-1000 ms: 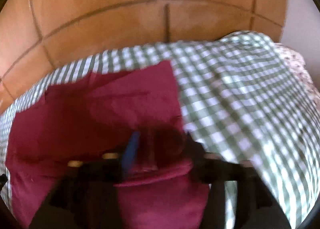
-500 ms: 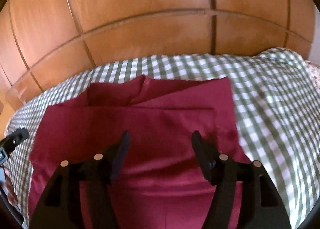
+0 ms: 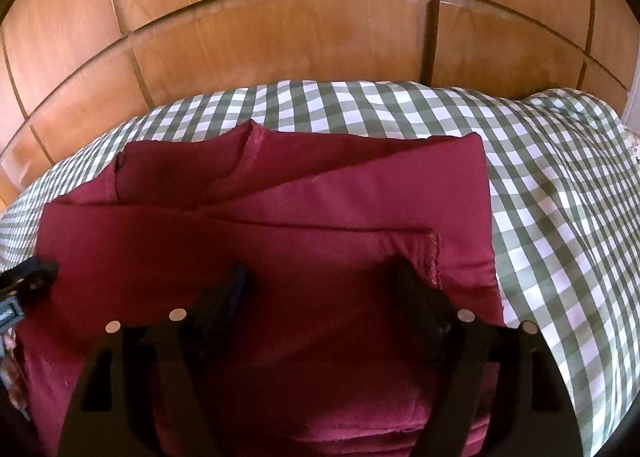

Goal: Fold small clothes

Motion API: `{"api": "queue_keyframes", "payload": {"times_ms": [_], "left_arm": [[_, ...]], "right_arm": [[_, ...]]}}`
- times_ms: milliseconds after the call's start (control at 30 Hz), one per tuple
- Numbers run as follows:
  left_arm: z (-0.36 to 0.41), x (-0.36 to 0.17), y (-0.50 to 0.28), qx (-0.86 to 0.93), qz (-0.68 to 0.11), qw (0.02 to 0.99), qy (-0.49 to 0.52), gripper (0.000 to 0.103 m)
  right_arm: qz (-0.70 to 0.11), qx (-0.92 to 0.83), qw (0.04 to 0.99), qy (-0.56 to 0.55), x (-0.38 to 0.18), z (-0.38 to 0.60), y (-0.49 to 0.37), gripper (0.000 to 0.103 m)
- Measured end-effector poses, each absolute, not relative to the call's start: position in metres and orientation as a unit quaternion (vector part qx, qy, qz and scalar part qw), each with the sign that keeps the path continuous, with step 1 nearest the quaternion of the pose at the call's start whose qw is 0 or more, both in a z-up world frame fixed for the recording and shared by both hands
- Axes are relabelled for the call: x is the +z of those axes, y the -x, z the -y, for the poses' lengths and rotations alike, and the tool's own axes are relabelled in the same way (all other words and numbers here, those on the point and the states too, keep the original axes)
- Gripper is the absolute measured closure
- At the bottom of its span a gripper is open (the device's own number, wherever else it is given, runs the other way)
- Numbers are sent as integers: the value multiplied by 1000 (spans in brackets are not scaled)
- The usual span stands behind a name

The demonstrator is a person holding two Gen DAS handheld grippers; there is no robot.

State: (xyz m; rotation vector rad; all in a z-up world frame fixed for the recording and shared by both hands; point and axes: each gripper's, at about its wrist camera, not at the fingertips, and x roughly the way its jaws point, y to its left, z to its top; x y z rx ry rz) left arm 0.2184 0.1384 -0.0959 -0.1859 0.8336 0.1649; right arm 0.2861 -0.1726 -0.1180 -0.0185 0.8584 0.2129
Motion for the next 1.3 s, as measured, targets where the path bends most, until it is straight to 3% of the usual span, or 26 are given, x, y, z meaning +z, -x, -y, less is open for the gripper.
{"api": "queue_keyframes", "payload": {"times_ms": [100,400,1300], "left_arm": [[-131,-85,-192,81,-380,917,86,28],[-106,-111,-166,90,-392,915,36,19],[-109,-59,-50,109,-334,933,78,19]], "right_arm": [[-409,98,907,29,-106,166,-271,12],[-400,118,907,52,-116,150,-219,8],[-402,100,910,33,-106,156,-208,2]]}}
